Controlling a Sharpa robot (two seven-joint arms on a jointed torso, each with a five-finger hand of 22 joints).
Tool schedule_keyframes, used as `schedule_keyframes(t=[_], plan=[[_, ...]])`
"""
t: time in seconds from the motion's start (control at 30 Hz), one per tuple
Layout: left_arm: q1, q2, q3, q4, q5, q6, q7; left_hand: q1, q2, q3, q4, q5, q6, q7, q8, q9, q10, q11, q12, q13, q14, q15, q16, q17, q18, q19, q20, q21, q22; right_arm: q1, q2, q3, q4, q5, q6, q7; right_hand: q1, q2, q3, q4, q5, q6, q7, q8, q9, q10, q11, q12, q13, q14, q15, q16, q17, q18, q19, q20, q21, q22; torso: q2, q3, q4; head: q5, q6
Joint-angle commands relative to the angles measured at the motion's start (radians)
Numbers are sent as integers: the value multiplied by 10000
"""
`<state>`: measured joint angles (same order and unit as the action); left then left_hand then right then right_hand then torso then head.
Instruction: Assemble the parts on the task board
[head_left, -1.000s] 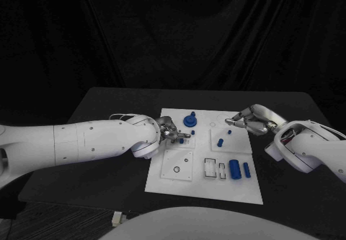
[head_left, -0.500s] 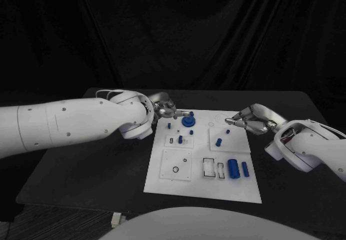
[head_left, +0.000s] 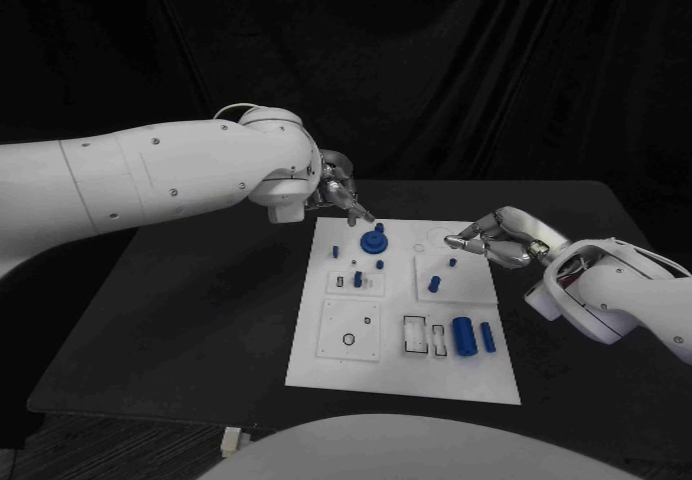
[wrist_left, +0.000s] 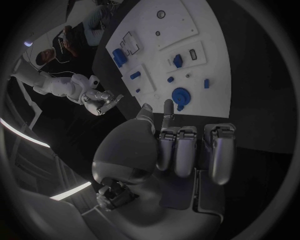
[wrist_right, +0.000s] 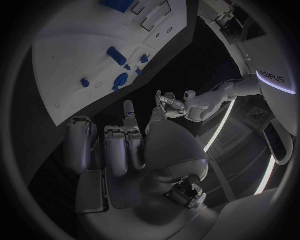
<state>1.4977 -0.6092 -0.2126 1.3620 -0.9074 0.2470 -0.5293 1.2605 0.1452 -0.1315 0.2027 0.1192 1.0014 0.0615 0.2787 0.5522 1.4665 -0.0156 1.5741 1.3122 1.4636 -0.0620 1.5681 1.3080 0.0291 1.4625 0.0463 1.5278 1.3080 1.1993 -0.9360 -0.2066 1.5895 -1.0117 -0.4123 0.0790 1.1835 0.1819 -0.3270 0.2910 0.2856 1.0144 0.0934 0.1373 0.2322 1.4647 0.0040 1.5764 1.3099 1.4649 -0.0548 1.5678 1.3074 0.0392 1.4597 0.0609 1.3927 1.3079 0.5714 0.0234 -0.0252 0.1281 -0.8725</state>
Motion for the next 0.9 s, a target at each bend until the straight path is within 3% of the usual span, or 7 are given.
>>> schedule_keyframes(t=[0.03, 0.2, 0.43, 0.6, 0.8, 0.9], plan=[[42, 378, 10, -651, 822, 2699, -259, -196, -58, 55, 54, -117, 64, 128, -570, -517, 1043, 141, -33, 2586, 1072, 87, 27, 2628, -186, 851, 96, 2, 2485, -17, -28, 6, 94, -9, -243, 181, -93, 38, -126, -5, -9, 57, -72, -19, -3, 1061, -42, -56, 2609, 1059, -30, 30, 2634, -3, 239, -44, 262, 2118, -7, 5, 6, -6, -2], [27, 992, 10, -1604, 969, 3315, -412, -293, -181, 148, -55, -6, 343, 166, -1065, -1078, 1043, 176, -33, 2586, 1072, 120, 27, 2628, -201, 893, 141, 70, 2508, -16, -12, 7, 115, -9, -239, 208, -90, 46, -140, -7, -5, 60, -77, -19, -3, 1061, -48, -56, 2609, 1059, -37, 30, 2634, -19, 282, -52, 327, 2140, 23, -1, -3, -3, -2], [-75, 1597, 9, -2470, 1011, 3602, -520, -476, -254, 165, -81, -124, 507, 180, -1303, -1357, 1043, 186, -33, 2586, 1072, 122, 27, 2628, -205, 907, 146, 87, 2513, -17, 65, 7, 88, -9, -198, 223, -72, 58, -152, -13, 16, 59, -82, -20, -4, 1061, -52, -56, 2609, 1059, -44, 30, 2634, -30, 312, -61, 369, 2153, 17, 0, 8, 43, -2], [-400, 2028, 9, -2954, 991, 3700, -565, -603, -260, 176, -77, -298, 593, 186, -1423, -1495, 1043, 192, -33, 2586, 1072, 127, 27, 2628, -201, 900, 150, 69, 2507, -18, 98, 7, 92, -9, -174, 221, -44, 61, -159, -20, 40, 57, -84, -23, -5, 1061, -55, -56, 2609, 1059, -47, 30, 2634, -30, 316, -67, 369, 2152, 7, 3, 17, 35, -2], [-772, 2321, 8, -3199, 978, 3688, -587, -608, -227, 232, -122, -326, 630, 186, -1502, -1581, 1043, 194, -33, 2586, 1072, 129, 27, 2628, -199, 895, 153, 57, 2504, -18, 84, 7, 131, -9, -193, 222, -44, 61, -159, -20, 40, 57, -84, -23, -5, 1061, -55, -56, 2609, 1059, -47, 30, 2634, -30, 316, -67, 369, 2152, 5, 3, 18, -18, -2], [-879, 2391, 8, -3248, 958, 3632, -594, -602, -223, 242, -133, -320, 642, 184, -1507, -1590, 1043, 193, -33, 2586, 1072, 129, 27, 2628, -199, 896, 153, 58, 2504, -18, 65, 7, 149, -9, -205, 222, -44, 61, -159, -20, 40, 57, -84, -23, -5, 1061, -55, -56, 2609, 1059, -47, 30, 2634, -30, 316, -67, 369, 2152, 2, 2, 17, -53, -2]])
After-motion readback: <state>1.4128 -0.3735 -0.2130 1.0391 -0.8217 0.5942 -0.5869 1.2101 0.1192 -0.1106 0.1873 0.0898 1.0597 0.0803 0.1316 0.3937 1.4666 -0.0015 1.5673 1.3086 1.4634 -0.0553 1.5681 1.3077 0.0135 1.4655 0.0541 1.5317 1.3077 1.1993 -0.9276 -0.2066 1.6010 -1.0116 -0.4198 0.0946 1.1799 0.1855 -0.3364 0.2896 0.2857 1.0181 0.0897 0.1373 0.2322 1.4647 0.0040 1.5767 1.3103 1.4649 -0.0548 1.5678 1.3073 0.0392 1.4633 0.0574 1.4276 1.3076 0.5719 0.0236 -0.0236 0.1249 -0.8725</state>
